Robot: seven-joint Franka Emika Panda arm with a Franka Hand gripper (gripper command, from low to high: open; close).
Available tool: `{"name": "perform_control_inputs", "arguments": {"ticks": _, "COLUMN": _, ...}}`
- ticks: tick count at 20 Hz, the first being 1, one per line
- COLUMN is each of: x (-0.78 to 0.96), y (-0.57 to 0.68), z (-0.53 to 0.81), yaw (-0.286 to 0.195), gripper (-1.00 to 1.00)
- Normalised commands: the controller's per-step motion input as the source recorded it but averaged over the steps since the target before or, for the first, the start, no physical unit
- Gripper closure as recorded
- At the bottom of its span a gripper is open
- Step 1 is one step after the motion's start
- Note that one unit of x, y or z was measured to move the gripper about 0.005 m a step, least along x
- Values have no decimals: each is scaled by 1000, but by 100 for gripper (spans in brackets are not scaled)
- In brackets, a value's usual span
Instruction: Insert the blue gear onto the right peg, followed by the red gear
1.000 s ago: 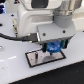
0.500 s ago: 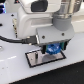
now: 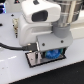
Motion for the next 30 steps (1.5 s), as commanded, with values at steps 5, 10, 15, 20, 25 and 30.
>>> {"name": "perform_control_inputs", "arguments": {"ticks": 5, "x": 38, "y": 81, "z": -39, "yaw": 0, "gripper": -100}}
{"name": "perform_control_inputs", "arguments": {"ticks": 10, "x": -72, "y": 226, "z": 373, "yaw": 0, "gripper": -100}}
{"name": "perform_control_inputs", "arguments": {"ticks": 15, "x": -131, "y": 205, "z": 572, "yaw": 0, "gripper": -100}}
{"name": "perform_control_inputs", "arguments": {"ticks": 20, "x": -441, "y": 116, "z": 346, "yaw": 0, "gripper": -100}}
{"name": "perform_control_inputs", "arguments": {"ticks": 25, "x": -658, "y": 116, "z": 98, "yaw": 0, "gripper": -100}}
{"name": "perform_control_inputs", "arguments": {"ticks": 30, "x": -689, "y": 66, "z": -76, "yaw": 0, "gripper": -100}}
